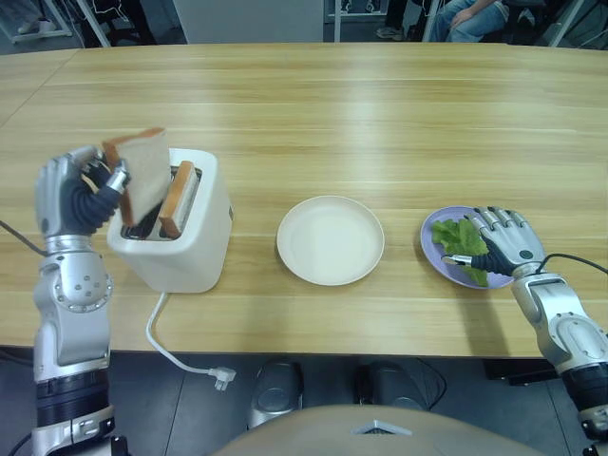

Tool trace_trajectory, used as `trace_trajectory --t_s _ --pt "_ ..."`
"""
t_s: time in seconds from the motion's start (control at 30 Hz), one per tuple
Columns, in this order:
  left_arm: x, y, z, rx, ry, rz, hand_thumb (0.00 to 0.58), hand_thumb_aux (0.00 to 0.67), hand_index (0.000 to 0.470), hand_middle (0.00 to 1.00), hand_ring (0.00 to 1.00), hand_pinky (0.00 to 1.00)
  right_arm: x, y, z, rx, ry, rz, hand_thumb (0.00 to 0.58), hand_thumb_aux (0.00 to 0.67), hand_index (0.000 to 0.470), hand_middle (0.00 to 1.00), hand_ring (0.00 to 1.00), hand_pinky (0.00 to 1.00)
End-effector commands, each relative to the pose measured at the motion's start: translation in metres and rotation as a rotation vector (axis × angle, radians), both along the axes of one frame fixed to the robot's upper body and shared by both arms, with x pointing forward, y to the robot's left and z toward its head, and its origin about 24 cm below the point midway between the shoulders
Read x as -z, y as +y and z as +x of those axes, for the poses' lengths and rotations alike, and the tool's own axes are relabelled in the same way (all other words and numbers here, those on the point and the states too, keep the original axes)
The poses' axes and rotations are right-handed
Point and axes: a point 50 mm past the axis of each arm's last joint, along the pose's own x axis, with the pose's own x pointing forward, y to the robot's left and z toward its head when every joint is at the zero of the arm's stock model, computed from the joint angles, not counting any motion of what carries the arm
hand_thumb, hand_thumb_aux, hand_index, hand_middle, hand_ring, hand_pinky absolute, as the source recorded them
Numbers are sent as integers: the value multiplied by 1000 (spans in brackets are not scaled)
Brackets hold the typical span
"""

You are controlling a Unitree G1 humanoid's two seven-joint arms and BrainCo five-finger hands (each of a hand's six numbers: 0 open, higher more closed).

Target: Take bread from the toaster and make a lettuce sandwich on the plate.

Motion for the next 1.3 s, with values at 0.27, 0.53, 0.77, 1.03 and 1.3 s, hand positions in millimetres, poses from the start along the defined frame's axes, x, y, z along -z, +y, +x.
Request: trace_trajectory --t_s 0.27,0.53,0.77,1.03,1.3 --pt "-70 -27 -17 144 -297 77 580 670 460 1000 1000 1000 32 -17 2 19 150 -170 0 0 0 0 0 0" --pt "-90 -75 -22 374 -358 35 580 670 460 1000 1000 1000 43 -20 4 33 181 -158 580 670 460 0 0 0" --pt "-69 -123 -7 586 -239 -108 580 670 460 1000 1000 1000 35 -9 12 12 133 -53 580 670 460 0 0 0" --pt "17 -181 29 714 140 -241 580 670 460 1000 1000 1000 17 3 16 -50 101 52 580 670 460 0 0 0" --pt "100 -211 51 705 412 -312 580 670 460 1000 1000 1000 7 12 4 -82 138 130 580 670 460 0 0 0"
